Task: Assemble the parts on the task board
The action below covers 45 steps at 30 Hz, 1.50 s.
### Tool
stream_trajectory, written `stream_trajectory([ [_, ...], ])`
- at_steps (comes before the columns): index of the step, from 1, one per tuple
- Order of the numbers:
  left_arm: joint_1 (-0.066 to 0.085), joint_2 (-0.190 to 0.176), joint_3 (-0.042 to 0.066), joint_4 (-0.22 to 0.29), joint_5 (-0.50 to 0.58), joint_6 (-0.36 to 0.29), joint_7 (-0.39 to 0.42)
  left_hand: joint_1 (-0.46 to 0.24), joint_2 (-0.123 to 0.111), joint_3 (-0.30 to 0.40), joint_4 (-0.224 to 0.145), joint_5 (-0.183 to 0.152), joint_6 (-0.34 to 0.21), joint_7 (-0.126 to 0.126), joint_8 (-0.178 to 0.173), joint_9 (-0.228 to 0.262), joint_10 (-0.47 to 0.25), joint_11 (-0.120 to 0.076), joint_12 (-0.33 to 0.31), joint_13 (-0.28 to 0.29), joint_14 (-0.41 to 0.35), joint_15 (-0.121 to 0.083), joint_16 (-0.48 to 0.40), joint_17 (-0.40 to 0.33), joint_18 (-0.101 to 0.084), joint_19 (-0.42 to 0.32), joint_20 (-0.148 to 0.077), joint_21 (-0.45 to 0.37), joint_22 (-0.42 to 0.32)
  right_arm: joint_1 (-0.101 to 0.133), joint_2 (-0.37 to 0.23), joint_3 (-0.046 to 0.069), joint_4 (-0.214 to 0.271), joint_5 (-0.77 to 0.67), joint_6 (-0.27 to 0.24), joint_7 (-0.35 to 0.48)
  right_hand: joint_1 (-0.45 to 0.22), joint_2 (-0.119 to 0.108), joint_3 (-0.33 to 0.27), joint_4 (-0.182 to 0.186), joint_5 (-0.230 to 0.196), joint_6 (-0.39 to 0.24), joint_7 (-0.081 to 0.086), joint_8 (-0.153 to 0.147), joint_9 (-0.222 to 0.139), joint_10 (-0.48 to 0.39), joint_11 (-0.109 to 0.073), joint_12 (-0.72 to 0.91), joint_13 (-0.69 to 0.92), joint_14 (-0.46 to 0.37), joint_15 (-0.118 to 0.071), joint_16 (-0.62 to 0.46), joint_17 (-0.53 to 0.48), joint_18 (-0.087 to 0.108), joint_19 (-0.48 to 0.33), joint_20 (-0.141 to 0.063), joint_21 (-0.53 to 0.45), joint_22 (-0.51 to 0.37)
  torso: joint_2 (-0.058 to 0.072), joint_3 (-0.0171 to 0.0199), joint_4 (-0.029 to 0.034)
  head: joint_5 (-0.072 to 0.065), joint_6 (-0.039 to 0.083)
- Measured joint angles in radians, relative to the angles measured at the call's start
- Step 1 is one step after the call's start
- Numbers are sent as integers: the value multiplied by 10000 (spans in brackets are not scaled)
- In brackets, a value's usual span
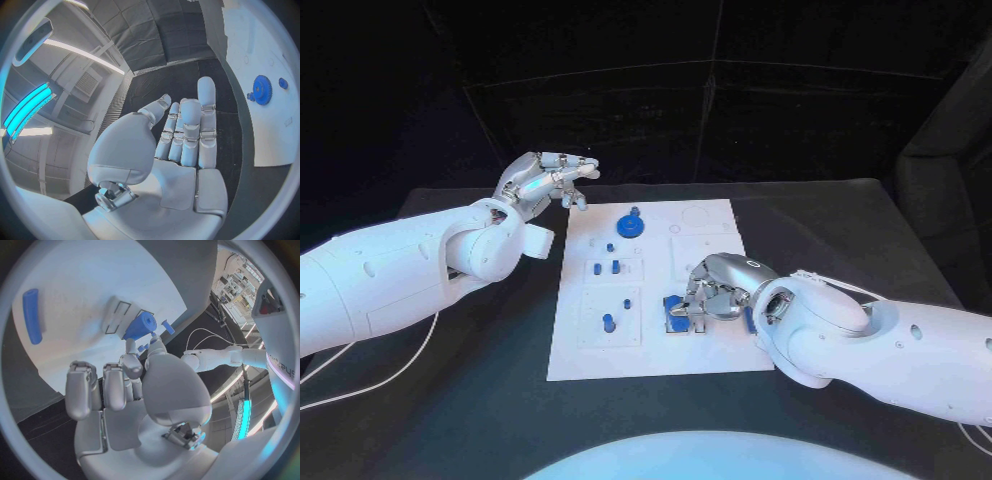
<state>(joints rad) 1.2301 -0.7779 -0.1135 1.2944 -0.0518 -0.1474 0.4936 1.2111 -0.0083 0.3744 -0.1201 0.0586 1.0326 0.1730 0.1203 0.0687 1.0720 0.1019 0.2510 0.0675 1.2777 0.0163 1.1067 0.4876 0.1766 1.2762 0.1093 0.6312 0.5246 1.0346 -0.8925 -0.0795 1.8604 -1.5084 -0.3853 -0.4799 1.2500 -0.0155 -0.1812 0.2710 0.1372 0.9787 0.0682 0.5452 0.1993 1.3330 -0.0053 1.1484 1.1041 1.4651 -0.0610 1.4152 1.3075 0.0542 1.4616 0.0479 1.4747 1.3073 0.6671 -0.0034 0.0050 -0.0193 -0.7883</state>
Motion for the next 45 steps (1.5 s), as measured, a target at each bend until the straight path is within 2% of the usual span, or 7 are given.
stream_trajectory([
  [9,0,-10,0,0,0,5,-10,0,0,0,0,0,0,0,0,0,0,0,0,0,0,0,0,0,0,0,0,0,0,0,-352,0,157,363,143,707,202,42,-16,-16,-59,0,0,57,21,-1,0,0,-1,36,-35,0,-1,-2,0,0,0,0,5,0,-7,-1,-29],
  [13,0,-10,0,0,0,8,-16,0,0,0,0,0,0,0,0,0,0,0,0,0,0,0,0,0,0,0,0,0,0,0,-403,-1,141,449,277,819,406,160,-42,-42,-59,-1,0,57,32,-1,0,0,13,35,-35,0,-1,0,0,0,0,0,4,-2,-7,-9,-32],
  [23,-2,-16,0,0,0,13,-28,0,0,0,0,0,0,0,0,0,0,0,0,0,0,0,0,0,0,0,0,0,1,3,-347,1,11,501,659,860,1035,366,29,-471,139,0,0,152,53,36,-38,0,33,-2,-72,41,7,0,37,-36,0,0,3,-9,12,12,-37],
  [28,-2,-19,-1,3,0,13,-30,0,0,0,0,0,0,0,0,0,0,0,0,0,0,0,0,0,0,0,0,0,1,11,-226,11,-55,477,774,849,1147,485,55,-525,139,37,-37,152,57,36,-37,-1,52,-2,-71,41,6,0,36,-36,0,0,4,-11,12,24,-53],
  [45,-3,-35,-2,8,0,18,-38,0,0,0,0,0,0,0,0,0,0,0,0,0,0,0,0,0,0,0,0,0,1,2,-23,-1,-187,387,893,758,1150,488,40,-563,139,37,-37,193,64,71,-73,-2,98,-2,-71,41,4,-1,36,-36,39,6,5,-7,5,28,-109],
])
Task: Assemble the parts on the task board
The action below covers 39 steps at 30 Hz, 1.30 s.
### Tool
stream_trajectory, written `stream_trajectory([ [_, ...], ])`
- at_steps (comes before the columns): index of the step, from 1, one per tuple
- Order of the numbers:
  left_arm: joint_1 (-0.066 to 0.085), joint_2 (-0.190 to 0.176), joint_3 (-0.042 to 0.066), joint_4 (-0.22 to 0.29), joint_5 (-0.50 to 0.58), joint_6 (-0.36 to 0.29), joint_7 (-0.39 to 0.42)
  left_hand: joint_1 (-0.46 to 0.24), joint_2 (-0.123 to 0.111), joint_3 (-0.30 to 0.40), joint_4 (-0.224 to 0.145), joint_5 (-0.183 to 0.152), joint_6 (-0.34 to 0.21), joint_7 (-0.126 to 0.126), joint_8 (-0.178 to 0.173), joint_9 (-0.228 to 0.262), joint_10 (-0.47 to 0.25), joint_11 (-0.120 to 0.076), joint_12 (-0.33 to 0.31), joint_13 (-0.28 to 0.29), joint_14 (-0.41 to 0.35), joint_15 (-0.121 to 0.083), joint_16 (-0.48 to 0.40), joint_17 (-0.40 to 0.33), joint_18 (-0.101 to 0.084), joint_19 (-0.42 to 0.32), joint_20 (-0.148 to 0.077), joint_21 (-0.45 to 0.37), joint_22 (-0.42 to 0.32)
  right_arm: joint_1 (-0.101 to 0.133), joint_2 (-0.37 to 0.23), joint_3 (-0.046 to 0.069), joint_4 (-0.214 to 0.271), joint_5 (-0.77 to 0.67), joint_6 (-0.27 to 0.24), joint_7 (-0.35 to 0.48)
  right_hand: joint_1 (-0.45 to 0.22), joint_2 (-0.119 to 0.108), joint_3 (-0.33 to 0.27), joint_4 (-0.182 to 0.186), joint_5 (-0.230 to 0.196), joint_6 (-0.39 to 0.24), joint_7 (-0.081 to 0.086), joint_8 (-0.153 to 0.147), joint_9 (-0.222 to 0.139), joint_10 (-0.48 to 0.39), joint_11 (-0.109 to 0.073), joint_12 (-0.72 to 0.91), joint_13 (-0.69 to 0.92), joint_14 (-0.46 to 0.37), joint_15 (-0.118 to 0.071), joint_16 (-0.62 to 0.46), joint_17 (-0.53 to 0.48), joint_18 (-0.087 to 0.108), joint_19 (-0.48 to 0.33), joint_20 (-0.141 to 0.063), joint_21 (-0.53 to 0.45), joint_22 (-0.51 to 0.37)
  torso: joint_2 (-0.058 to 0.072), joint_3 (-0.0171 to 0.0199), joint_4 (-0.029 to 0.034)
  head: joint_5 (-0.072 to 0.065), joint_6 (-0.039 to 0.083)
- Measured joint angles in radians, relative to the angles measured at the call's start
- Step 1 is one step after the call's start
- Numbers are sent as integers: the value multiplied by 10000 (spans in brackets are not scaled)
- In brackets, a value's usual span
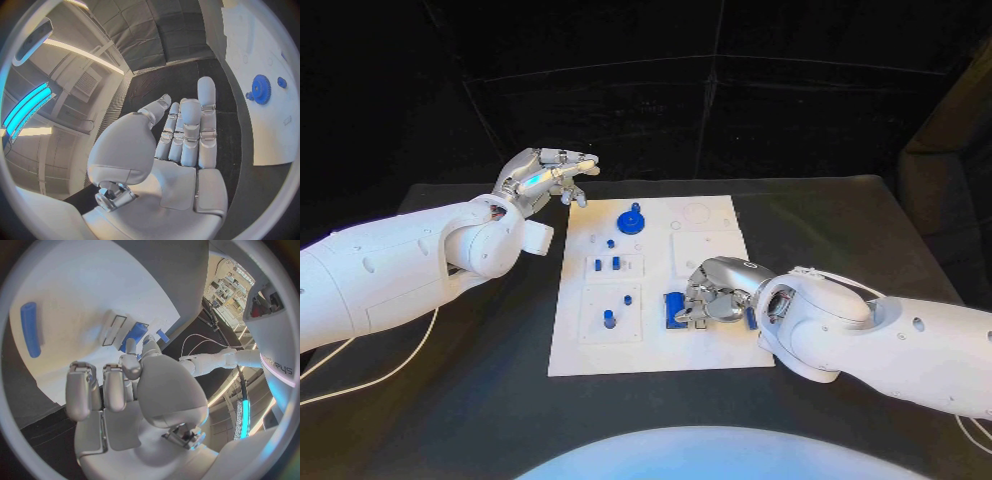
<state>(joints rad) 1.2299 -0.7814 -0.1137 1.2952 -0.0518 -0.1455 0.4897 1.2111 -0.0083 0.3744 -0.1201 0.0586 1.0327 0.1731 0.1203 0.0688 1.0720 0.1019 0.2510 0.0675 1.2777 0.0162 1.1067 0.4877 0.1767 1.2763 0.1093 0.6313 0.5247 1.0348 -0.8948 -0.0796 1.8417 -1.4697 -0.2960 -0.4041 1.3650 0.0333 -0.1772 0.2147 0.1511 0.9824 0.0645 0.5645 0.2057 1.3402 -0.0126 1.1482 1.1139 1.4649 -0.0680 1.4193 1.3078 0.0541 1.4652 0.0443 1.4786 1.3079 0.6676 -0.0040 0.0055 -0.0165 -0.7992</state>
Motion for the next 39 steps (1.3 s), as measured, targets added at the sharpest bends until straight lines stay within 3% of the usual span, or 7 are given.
stream_trajectory([
  [7,0,-2,0,1,0,1,-3,0,0,0,0,0,0,0,0,0,0,0,0,0,0,0,0,0,-1,0,0,0,0,0,-234,0,119,-11,-219,48,-1,-1,-103,-63,424,-129,28,-83,-57,-5,5,-97,-107,0,0,0,-7,1,0,0,0,-1,-10,7,-10,-29,13],
  [18,0,-71,-1,31,0,-2,-5,0,0,0,0,0,0,0,0,0,0,0,0,0,0,0,0,0,-1,0,0,0,-7,34,-1987,8,590,604,-845,203,-1,-1,-354,23,558,-739,407,-953,-435,-218,291,-351,-319,-4,116,-51,-80,0,-95,95,-42,-1,-29,-7,-22,-167,105],
  [27,-1,-51,-3,114,0,-3,-5,0,0,0,0,0,0,0,0,0,0,0,0,0,0,0,0,0,0,0,0,0,-6,34,-2587,2,529,499,-728,-160,-69,67,-555,112,614,-519,368,-1198,-515,-253,324,-459,-439,20,163,-91,-126,1,-71,145,-42,-2,-37,12,-125,-282,126],
  [32,-1,-61,-4,118,0,-3,-5,0,0,0,0,0,0,0,0,0,0,0,0,0,0,0,0,0,-1,0,0,0,-6,25,-2606,-2,394,195,-497,-473,-323,136,-809,367,614,-261,305,-1349,-543,-252,324,-459,-426,20,163,-91,-103,1,-71,145,-42,-2,-45,24,-149,-324,123],
  [35,-5,-61,-6,118,0,-2,-5,0,0,0,0,0,0,0,0,0,0,0,0,0,0,0,0,0,-1,0,0,0,-5,21,-2522,-3,338,20,-285,-649,-728,56,-1089,647,479,9,237,-1349,-507,-245,316,-459,-415,20,163,-91,-103,0,-71,145,-80,-3,-46,21,-149,-355,136],
  [39,-9,-60,-8,117,0,-1,-5,0,0,0,0,0,0,0,0,0,0,0,0,0,0,0,0,0,0,0,0,0,-5,15,-2399,-6,261,-213,47,-876,-795,26,-1151,709,410,195,160,-1262,-386,-197,268,-459,-372,20,163,-90,-104,1,-71,145,-80,-3,-45,12,-130,-378,143],
])
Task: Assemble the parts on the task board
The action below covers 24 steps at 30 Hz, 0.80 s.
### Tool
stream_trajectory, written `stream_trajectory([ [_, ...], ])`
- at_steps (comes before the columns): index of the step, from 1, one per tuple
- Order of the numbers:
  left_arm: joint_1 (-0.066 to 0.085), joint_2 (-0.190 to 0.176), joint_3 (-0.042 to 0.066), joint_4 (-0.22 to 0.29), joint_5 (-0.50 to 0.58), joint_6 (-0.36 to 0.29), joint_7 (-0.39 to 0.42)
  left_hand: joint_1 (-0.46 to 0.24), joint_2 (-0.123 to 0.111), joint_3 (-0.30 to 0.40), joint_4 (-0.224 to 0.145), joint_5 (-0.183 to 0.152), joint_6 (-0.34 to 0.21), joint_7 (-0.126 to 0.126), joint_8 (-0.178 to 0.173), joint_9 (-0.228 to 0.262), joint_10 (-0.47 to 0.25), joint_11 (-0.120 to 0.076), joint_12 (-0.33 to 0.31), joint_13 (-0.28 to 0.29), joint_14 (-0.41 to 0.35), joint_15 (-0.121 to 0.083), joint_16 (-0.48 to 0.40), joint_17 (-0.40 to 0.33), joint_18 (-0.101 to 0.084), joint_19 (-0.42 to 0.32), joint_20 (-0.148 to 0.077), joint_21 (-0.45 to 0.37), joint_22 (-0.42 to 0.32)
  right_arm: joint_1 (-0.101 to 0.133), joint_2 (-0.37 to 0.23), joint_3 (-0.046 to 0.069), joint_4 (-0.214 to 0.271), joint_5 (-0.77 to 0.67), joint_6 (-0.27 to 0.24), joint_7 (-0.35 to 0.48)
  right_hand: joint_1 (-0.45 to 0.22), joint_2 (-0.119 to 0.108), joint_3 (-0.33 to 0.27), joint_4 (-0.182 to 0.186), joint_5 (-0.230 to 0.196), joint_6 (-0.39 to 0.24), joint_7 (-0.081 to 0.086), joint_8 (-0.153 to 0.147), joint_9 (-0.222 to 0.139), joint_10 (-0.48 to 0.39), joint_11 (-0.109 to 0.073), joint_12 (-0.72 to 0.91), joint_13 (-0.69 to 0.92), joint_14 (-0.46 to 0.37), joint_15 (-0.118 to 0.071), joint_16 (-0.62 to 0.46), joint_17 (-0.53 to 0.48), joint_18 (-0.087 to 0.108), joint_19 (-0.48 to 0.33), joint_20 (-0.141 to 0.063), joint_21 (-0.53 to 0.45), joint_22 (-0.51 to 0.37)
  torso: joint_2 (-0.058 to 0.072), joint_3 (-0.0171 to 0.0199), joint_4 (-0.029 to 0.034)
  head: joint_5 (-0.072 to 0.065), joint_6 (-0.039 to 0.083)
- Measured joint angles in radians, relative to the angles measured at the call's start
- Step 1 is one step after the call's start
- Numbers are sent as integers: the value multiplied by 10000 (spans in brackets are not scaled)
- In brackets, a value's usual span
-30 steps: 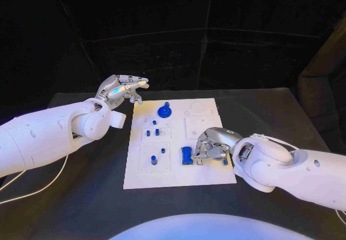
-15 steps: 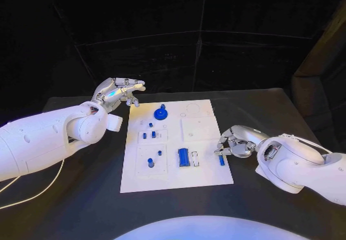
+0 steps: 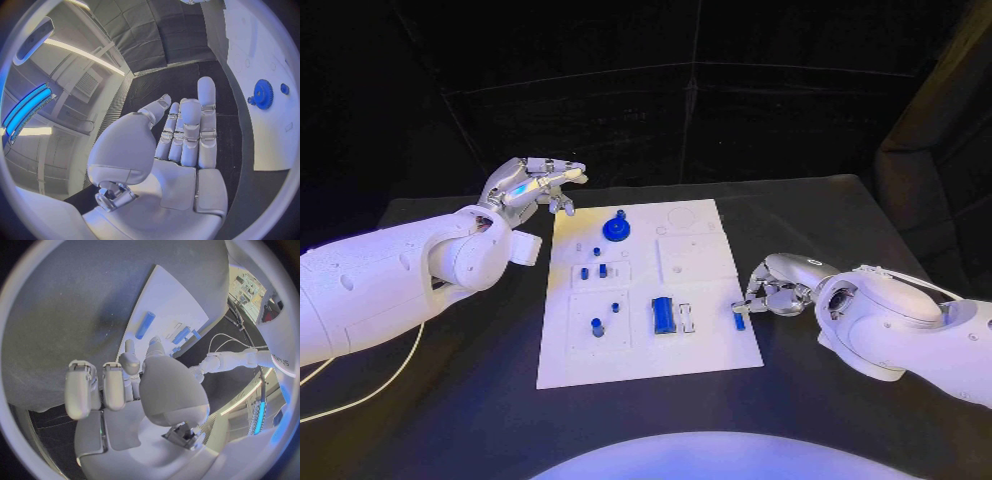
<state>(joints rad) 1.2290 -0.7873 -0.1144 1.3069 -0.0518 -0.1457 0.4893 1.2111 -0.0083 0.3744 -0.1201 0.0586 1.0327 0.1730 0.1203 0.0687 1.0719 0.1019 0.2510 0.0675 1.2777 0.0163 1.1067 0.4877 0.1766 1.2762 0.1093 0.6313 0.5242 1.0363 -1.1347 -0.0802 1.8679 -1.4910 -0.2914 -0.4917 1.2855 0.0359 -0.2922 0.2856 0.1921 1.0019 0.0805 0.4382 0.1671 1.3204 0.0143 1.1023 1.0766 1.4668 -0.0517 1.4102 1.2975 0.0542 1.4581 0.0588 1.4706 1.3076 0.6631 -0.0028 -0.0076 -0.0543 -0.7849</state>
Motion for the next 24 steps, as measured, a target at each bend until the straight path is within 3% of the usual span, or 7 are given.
stream_trajectory([
  [11,-9,-4,-3,-25,0,1,0,0,0,0,0,0,0,0,0,0,0,0,0,0,0,0,0,0,0,0,0,0,1,-12,297,-4,-157,-394,559,-321,65,-65,-27,-28,0,36,-35,60,94,-2,-75,0,14,-38,-38,0,-1,0,0,0,0,-1,7,-5,7,-10,-56],
  [24,-29,0,-5,-50,0,3,0,0,0,0,0,0,0,0,0,0,0,0,0,0,0,0,0,0,-1,0,0,0,2,-30,704,8,-288,-873,814,-392,1285,18,271,-830,113,41,-32,113,333,34,-110,0,79,0,-77,1,19,0,23,-23,0,-1,6,-12,31,-2,-68],
])
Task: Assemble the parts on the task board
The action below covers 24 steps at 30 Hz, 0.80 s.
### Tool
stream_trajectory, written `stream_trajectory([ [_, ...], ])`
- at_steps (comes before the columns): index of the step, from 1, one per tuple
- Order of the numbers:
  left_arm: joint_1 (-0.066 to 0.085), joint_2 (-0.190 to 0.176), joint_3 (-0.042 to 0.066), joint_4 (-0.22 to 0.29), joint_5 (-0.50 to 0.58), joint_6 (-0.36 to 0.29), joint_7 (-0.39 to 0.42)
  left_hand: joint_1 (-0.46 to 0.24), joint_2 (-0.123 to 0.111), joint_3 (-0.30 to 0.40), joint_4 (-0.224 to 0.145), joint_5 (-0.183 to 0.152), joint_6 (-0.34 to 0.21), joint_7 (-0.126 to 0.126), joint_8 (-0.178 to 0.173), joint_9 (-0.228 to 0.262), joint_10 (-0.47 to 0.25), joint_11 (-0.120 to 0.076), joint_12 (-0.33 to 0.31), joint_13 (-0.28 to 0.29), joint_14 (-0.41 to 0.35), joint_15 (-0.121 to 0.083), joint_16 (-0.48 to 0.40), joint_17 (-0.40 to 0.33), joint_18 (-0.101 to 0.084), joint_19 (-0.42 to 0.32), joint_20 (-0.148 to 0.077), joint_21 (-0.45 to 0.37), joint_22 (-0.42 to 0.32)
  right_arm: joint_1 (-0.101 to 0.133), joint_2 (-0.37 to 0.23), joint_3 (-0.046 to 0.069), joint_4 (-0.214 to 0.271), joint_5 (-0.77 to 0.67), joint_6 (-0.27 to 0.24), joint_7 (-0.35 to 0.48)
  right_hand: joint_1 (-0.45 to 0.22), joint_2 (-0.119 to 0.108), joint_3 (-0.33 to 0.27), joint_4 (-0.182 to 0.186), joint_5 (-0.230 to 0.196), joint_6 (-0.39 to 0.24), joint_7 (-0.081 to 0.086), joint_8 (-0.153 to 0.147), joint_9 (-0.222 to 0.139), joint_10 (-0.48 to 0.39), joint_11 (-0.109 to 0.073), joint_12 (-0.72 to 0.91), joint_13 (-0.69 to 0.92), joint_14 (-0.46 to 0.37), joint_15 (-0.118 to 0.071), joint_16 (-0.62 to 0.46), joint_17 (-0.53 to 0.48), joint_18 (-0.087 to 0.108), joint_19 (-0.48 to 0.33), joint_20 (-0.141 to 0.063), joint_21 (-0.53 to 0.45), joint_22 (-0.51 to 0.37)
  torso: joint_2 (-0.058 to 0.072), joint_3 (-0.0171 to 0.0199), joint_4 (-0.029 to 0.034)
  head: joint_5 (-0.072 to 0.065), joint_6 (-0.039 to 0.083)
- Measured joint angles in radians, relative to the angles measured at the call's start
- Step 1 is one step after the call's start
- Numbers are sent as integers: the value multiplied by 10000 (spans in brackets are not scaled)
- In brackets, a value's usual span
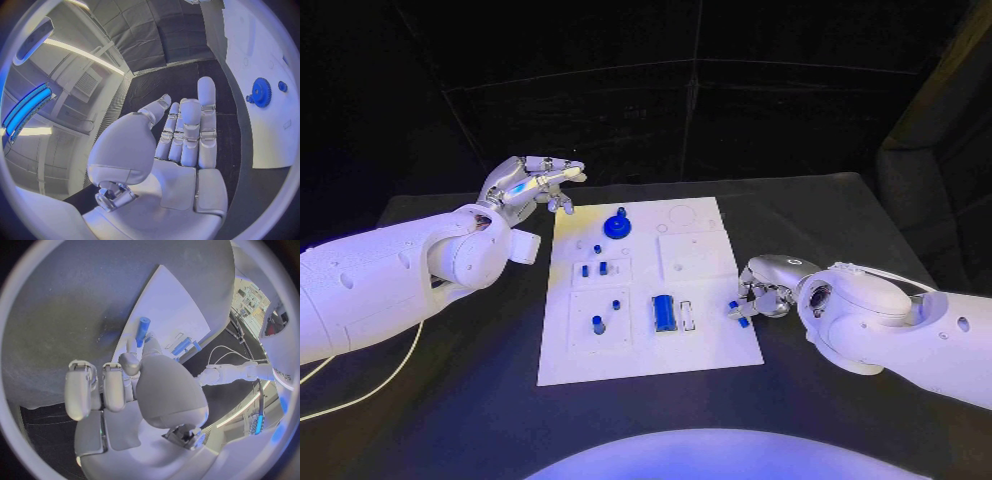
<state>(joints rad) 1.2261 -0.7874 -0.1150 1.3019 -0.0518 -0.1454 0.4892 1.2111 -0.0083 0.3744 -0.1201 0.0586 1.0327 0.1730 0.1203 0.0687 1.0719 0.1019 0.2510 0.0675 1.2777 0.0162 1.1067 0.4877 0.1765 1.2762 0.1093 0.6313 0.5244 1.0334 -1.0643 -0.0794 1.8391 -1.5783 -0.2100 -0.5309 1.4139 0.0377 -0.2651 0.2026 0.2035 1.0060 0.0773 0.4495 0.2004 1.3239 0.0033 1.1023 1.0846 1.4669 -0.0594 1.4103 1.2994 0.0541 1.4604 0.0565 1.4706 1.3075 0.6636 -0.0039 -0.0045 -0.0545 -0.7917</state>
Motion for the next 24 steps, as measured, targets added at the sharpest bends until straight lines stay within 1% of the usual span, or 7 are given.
stream_trajectory([
  [8,-2,-6,0,-5,0,0,-2,0,0,0,0,0,0,0,0,0,0,0,0,0,0,0,0,0,0,0,0,0,1,-23,165,47,-35,-499,286,-65,309,-11,89,-276,-2,43,40,52,88,-23,-22,-72,-22,0,1,-45,-24,0,-23,-52,0,-1,9,-12,2,11,-14],
  [13,-3,-8,0,-6,0,0,-4,0,0,0,0,0,0,0,0,0,0,0,0,0,0,0,0,0,0,0,0,0,1,-30,228,71,-9,-795,453,-110,495,47,214,-455,-3,0,-5,-54,115,-37,-35,-140,-59,0,2,-82,-51,0,-23,-51,-38,0,12,-16,4,14,-17],
  [14,-3,-9,0,-6,0,1,-5,0,0,0,0,0,0,0,0,0,0,0,0,0,0,0,0,0,1,0,0,0,1,-34,233,72,3,-847,462,-124,527,78,240,-481,84,-3,-7,-93,115,-37,-35,-147,-68,0,2,-82,-64,1,-23,-52,-38,-1,12,-17,6,14,-17],
  [15,-4,-10,0,-6,0,1,-6,0,0,0,0,0,0,0,0,0,-3,3,19,0,-2,-2,0,-5,0,0,0,-9,-6,-40,235,72,23,-904,463,-152,540,91,258,-495,276,-4,-8,-125,115,-38,-36,-170,-73,0,2,-82,-78,0,-23,-51,-38,-1,12,-17,7,14,-17],
  [19,-14,-12,-1,-9,0,2,-8,0,0,0,0,0,0,0,0,0,-37,37,85,0,-37,-37,0,-41,1,0,0,-71,-42,-62,199,64,126,-981,315,-264,684,235,556,-501,1473,-59,-56,-378,38,-94,-87,-248,-125,-20,-16,-140,-95,-1,-59,-87,-38,-1,13,-14,9,30,-7],
  [23,-23,-13,-1,-12,0,3,-13,0,0,0,0,0,0,0,0,0,-37,37,85,0,-37,-37,0,-41,1,0,0,-71,-42,-101,104,35,237,-778,-6,-381,714,265,765,-427,2035,-95,-88,-442,23,-95,-85,-277,-121,-37,-32,-141,-69,-1,-59,-87,-38,-1,13,-19,21,37,-5],
  [24,-23,-13,-1,-12,0,3,-13,0,0,0,0,0,0,0,0,0,-37,37,85,0,-37,-37,0,-40,1,0,0,-71,-42,-106,85,31,257,-686,-112,-397,776,328,816,-399,2182,-97,-86,-471,19,-112,-68,-277,-110,-38,-31,-141,-69,-1,-59,-87,-38,-1,13,-24,24,37,2],
])
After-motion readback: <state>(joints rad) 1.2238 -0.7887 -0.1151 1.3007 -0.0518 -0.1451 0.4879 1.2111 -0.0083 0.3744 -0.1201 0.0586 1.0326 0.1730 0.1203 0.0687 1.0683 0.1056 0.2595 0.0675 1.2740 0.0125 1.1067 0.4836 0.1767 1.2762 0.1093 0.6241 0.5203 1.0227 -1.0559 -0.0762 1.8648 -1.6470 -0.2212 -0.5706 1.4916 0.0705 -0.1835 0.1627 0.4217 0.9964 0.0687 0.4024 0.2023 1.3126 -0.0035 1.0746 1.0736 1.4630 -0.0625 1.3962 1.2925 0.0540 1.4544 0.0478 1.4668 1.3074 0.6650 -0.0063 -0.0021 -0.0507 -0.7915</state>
